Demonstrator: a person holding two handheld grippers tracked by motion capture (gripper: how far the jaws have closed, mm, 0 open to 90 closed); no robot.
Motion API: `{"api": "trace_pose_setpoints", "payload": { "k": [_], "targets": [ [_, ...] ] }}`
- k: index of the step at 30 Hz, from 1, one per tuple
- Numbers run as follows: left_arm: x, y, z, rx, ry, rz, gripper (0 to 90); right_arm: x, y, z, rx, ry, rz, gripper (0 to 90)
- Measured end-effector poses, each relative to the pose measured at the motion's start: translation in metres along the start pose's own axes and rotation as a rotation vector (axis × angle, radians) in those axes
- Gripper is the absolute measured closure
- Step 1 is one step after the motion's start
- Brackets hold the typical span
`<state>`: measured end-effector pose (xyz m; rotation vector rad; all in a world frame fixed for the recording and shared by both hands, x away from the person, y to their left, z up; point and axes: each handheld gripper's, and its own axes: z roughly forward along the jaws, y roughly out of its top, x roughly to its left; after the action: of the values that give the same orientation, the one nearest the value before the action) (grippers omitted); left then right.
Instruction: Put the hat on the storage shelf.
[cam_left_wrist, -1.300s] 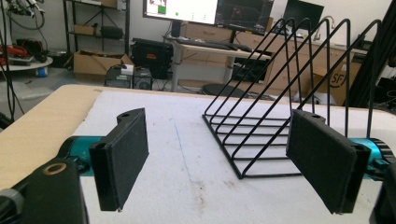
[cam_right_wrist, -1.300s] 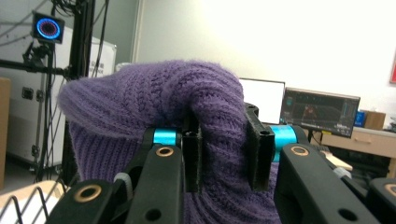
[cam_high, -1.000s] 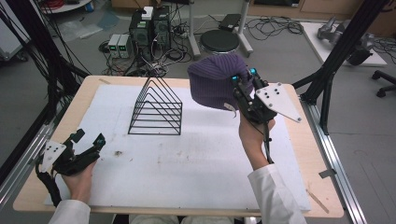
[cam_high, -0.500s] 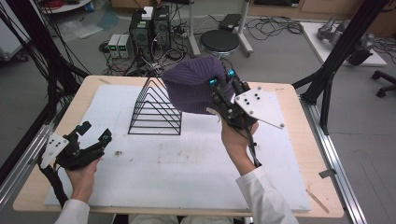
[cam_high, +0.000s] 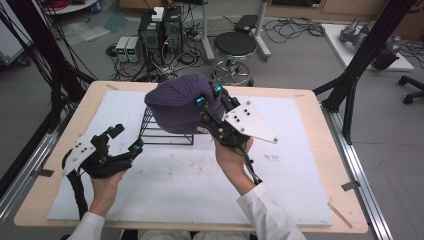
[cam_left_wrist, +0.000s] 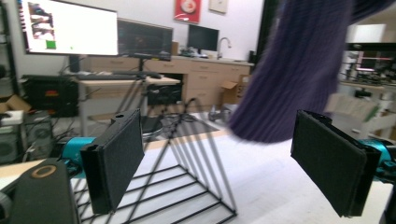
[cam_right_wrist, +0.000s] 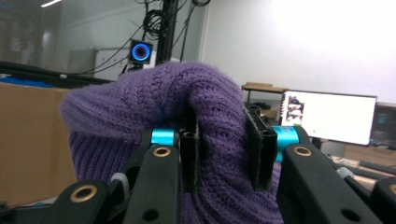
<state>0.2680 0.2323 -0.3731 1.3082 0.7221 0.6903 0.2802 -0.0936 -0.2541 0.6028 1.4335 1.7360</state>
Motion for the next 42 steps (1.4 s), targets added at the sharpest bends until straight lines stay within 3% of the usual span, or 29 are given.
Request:
{"api": "trace_pose_setpoints", "payload": {
  "k": [3, 11, 14, 20, 25, 28, 29, 30, 35, 38, 42],
  "targets": [
    [-0.011, 0.002, 0.009, -0.005, -0.043, 0.014, 17.5, 0.004, -0.004, 0.001, 0.011, 0.014, 0.006, 71.0],
    [-0.018, -0.002, 0.024, 0.014, -0.087, 0.023, 17.4, 0.011, -0.008, 0.002, 0.030, 0.041, 0.006, 70.9],
    [-0.022, -0.003, 0.025, 0.035, -0.121, 0.039, 18.0, 0.017, -0.008, 0.000, 0.037, 0.072, 0.012, 70.5],
    [-0.023, -0.005, 0.025, 0.044, -0.127, 0.042, 18.3, 0.028, -0.014, -0.001, 0.061, 0.127, 0.026, 69.7],
    [-0.025, -0.008, 0.026, 0.045, -0.165, 0.076, 33.2, 0.037, -0.019, -0.001, 0.087, 0.171, 0.043, 69.6],
    [-0.027, -0.011, 0.027, 0.063, -0.203, 0.113, 54.9, 0.041, -0.022, -0.003, 0.096, 0.188, 0.055, 69.6],
    [-0.026, -0.011, 0.028, 0.075, -0.229, 0.130, 68.4, 0.042, -0.023, -0.003, 0.099, 0.190, 0.060, 69.6],
    [-0.026, -0.011, 0.028, 0.075, -0.229, 0.130, 77.3, 0.042, -0.023, -0.004, 0.103, 0.192, 0.060, 69.6],
    [-0.020, -0.007, 0.033, 0.142, -0.291, 0.150, 82.0, 0.039, -0.023, -0.005, 0.110, 0.168, 0.049, 69.6],
    [-0.013, 0.003, 0.043, 0.190, -0.327, 0.159, 82.4, 0.028, -0.022, -0.004, 0.110, 0.115, 0.051, 69.6],
    [-0.003, 0.014, 0.055, 0.183, -0.341, 0.165, 82.3, 0.018, -0.023, -0.001, 0.091, 0.065, 0.054, 69.7]
  ]
}}
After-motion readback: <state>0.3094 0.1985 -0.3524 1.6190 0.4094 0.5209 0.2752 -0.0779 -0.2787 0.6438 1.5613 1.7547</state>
